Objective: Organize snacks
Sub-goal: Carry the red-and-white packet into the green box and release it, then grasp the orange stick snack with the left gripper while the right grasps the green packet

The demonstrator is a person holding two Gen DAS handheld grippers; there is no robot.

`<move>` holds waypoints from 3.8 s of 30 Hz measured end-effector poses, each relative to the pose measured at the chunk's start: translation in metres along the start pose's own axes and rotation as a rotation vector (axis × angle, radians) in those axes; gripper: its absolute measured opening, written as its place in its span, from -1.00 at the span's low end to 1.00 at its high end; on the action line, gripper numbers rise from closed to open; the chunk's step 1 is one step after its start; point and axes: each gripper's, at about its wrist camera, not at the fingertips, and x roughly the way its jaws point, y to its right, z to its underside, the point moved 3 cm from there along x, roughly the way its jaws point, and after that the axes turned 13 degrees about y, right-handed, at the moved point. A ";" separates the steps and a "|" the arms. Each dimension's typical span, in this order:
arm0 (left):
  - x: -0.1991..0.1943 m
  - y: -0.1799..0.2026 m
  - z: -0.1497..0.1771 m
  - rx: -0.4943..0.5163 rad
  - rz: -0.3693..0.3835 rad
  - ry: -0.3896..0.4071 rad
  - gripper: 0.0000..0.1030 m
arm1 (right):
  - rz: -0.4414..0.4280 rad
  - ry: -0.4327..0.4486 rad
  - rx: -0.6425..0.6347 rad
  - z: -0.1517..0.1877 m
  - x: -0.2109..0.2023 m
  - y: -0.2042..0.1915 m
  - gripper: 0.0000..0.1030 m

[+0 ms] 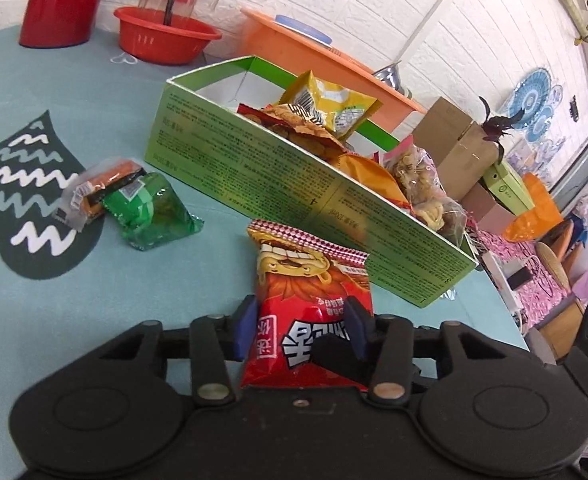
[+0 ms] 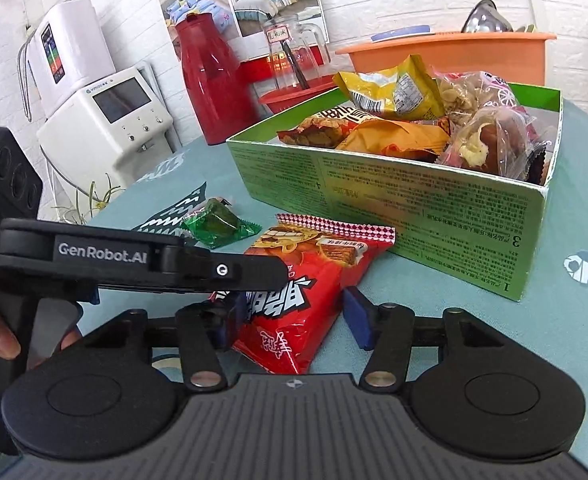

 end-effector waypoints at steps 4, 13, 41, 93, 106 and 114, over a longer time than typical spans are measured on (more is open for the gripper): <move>-0.016 0.012 -0.007 0.014 0.022 0.030 0.23 | 0.000 0.009 -0.022 -0.005 -0.014 -0.003 0.64; -0.035 0.051 -0.046 0.051 0.101 0.164 0.23 | 0.016 0.194 -0.108 -0.048 -0.050 -0.012 0.64; 0.066 0.033 -0.090 0.033 0.062 0.224 0.65 | 0.148 0.259 -0.270 -0.091 0.029 0.056 0.68; -0.004 -0.011 -0.002 0.088 -0.031 0.021 -0.22 | -0.032 0.113 -0.206 -0.029 -0.035 -0.010 1.00; -0.019 0.013 0.010 0.146 -0.106 0.017 0.38 | -0.110 -0.056 -0.312 0.013 -0.030 -0.028 1.00; -0.039 0.014 0.010 0.120 -0.085 0.021 0.63 | -0.131 -0.060 -0.345 0.013 -0.017 -0.038 1.00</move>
